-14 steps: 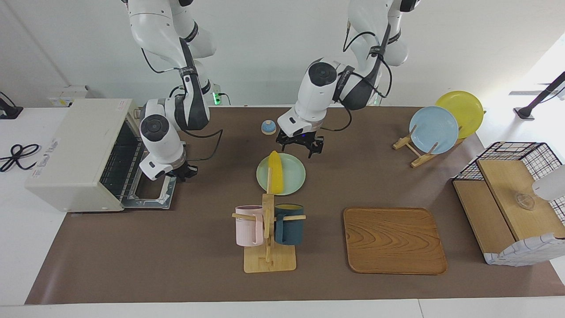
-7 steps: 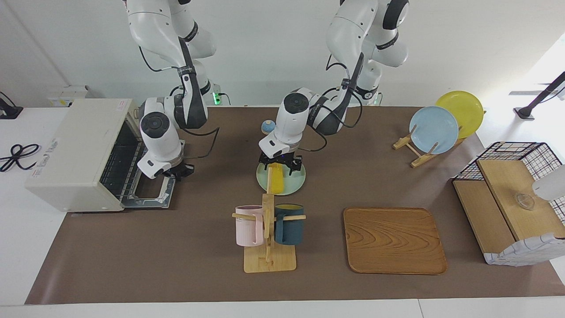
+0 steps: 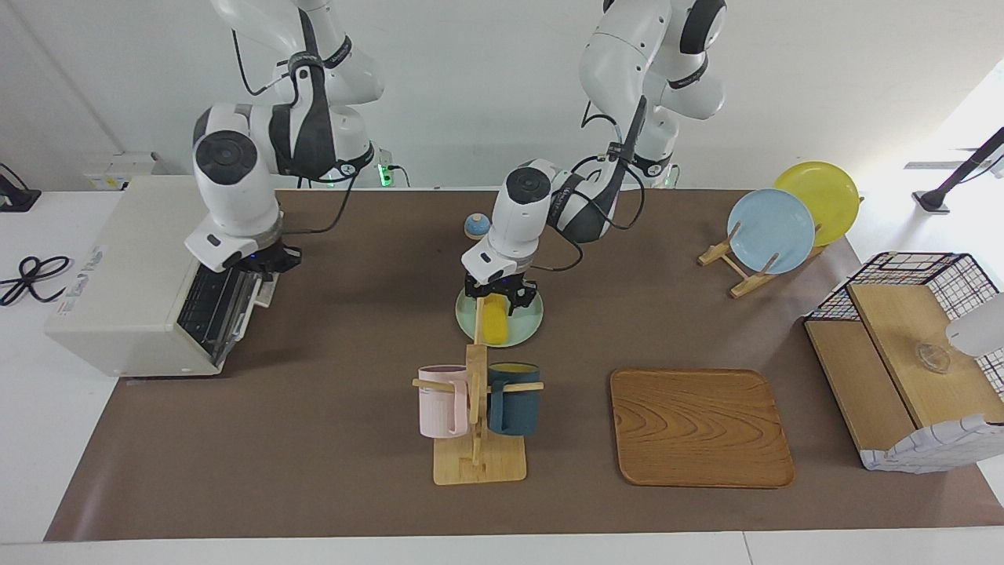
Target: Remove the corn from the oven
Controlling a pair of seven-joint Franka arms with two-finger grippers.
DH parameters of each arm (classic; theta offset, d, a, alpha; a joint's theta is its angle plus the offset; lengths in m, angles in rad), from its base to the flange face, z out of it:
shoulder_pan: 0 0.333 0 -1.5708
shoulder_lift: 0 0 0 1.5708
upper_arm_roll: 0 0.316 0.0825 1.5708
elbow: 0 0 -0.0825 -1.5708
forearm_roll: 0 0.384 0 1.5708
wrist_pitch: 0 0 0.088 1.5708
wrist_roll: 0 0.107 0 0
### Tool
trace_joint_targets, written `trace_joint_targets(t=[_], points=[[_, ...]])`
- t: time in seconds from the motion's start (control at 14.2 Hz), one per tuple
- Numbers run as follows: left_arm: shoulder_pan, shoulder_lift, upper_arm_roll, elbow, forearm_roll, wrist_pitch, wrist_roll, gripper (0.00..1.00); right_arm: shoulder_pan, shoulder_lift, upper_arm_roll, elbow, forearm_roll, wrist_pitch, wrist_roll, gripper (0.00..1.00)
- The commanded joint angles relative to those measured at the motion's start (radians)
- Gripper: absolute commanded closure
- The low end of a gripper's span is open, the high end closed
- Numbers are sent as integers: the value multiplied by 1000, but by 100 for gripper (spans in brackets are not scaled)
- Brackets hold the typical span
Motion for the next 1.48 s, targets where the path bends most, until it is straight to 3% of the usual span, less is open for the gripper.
trace_joint_targets(t=[0.0, 0.21, 0.42, 0.56, 0.77, 0.98, 1.05, 1.12, 1.4], points=[[-21, 0, 12, -1, -16, 8, -41, 100, -93, -15, 1, -23, -22, -19, -107, 100], [-7, -6, 15, 24, -16, -30, -55, 100, -90, -68, 4, -13, -22, -42, -121, 100], [71, -60, 21, 105, -16, -212, -41, 100, -84, -89, 47, 165, -22, -230, -124, 100], [154, -70, 20, 172, -13, -292, -24, 100, -84, -72, 67, 262, 22, -277, -124, 100], [307, -31, 20, 273, -13, -370, 99, 100, -101, -69, 63, 257, 247, -278, -109, 86], [453, -11, 20, 300, -5, -389, 297, 100, -76, -70, 78, 257, 272, -271, -83, 82], [488, 20, 21, 321, -5, -389, 350, 100, -53, -64, 80, 262, 269, -277, -75, 95], [508, 66, 21, 379, -5, -391, 374, 100, -41, -64, 81, 262, 269, -287, -67, 100], [592, 264, 20, 591, 2, -362, 411, 100, -56, -37, 80, 279, 280, -329, -55, 100]])
